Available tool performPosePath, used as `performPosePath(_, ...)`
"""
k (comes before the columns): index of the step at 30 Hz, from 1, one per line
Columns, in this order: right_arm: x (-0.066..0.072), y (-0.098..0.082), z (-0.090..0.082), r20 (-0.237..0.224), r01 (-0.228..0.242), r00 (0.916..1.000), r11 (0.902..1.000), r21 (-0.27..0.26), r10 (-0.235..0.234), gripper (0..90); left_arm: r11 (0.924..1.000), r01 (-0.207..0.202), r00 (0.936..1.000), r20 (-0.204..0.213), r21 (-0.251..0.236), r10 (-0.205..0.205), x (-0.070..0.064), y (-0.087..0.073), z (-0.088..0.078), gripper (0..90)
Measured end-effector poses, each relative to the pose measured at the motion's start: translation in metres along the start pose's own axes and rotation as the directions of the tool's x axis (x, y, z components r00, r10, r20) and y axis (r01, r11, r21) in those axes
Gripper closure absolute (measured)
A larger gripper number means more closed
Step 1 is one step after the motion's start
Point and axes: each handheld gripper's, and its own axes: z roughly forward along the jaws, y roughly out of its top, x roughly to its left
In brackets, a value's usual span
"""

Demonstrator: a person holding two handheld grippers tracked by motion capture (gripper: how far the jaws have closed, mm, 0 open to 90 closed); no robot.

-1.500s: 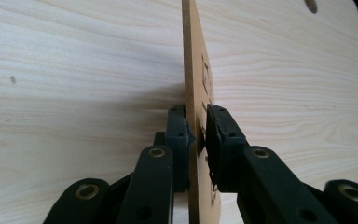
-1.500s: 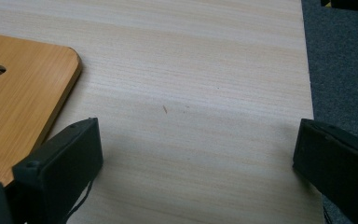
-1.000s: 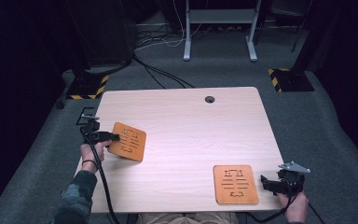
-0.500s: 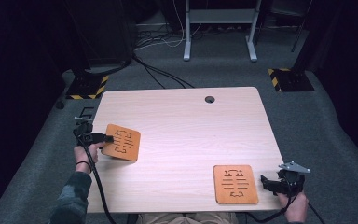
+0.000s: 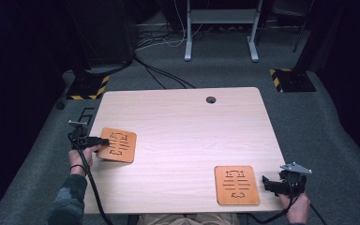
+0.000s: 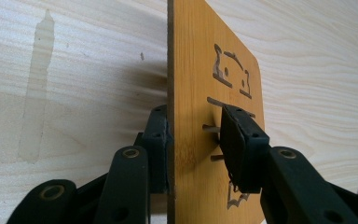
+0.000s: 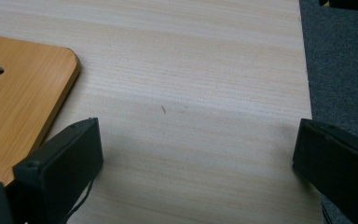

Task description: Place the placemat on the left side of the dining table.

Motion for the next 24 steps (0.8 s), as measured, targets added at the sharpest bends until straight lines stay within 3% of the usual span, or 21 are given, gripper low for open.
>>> performPosePath(6, 0.0, 0.0, 0.0, 0.001, 0.0, 1.0, 1.0, 0.0, 0.0, 0.6, 0.9996, -0.019, 0.9996, -0.019, 0.021, 0.02, 0.002, 0.0, 0.005, 59.6)
performPosePath(10, 0.0, 0.0, 0.0, 0.001, 0.0, 1.0, 1.0, 0.0, 0.0, 0.6, 0.9995, -0.008, 0.9999, -0.015, 0.031, 0.008, 0.004, 0.0, 0.006, 58.7)
performPosePath(24, 0.0, 0.0, 0.0, 0.001, -0.001, 1.0, 1.0, 0.0, 0.001, 0.6, 0.999, -0.037, 0.9974, -0.061, 0.028, 0.038, 0.002, 0.0, 0.011, 54.6)
